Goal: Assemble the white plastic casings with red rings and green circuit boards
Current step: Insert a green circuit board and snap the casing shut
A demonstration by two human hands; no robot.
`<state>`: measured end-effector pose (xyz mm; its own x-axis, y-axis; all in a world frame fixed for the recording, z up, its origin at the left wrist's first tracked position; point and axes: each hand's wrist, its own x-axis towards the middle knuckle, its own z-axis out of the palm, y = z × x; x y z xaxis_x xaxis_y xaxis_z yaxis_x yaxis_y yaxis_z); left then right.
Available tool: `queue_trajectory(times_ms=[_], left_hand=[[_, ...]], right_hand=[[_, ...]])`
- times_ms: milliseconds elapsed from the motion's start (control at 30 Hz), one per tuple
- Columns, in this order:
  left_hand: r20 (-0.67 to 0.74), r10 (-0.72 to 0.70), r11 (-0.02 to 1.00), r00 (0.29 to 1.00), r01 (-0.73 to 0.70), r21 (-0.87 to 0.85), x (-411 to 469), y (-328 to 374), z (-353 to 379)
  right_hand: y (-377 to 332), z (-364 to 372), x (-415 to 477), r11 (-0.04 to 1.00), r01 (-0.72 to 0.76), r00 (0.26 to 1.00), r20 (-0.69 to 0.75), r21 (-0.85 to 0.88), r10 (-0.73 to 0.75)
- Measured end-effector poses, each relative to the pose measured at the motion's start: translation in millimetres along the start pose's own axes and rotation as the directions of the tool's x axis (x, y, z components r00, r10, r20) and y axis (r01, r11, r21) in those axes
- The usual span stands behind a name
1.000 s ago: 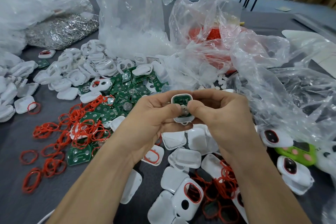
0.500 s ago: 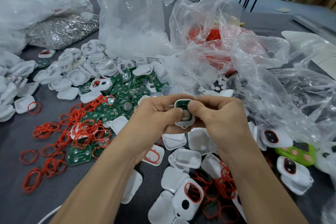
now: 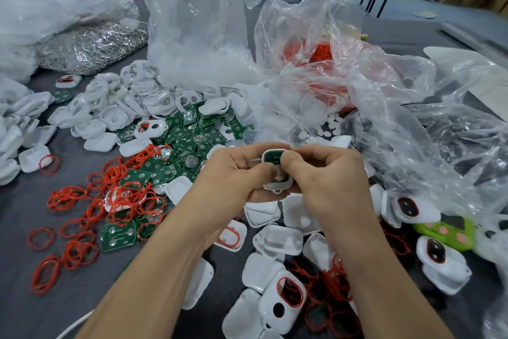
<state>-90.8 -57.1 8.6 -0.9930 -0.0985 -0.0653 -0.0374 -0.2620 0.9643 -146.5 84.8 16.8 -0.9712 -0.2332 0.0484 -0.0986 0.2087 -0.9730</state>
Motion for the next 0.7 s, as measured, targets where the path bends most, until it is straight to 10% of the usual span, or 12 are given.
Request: queue_trajectory(times_ms=[700], left_hand=[[-0.042, -0.013, 0.996, 0.999, 0.016, 0.085, 3.3, -9.2, 5.2]], right_hand=[[6.8, -7.2, 6.5, 0.997, -0.068, 0.996, 0.058, -0.047, 0.07]])
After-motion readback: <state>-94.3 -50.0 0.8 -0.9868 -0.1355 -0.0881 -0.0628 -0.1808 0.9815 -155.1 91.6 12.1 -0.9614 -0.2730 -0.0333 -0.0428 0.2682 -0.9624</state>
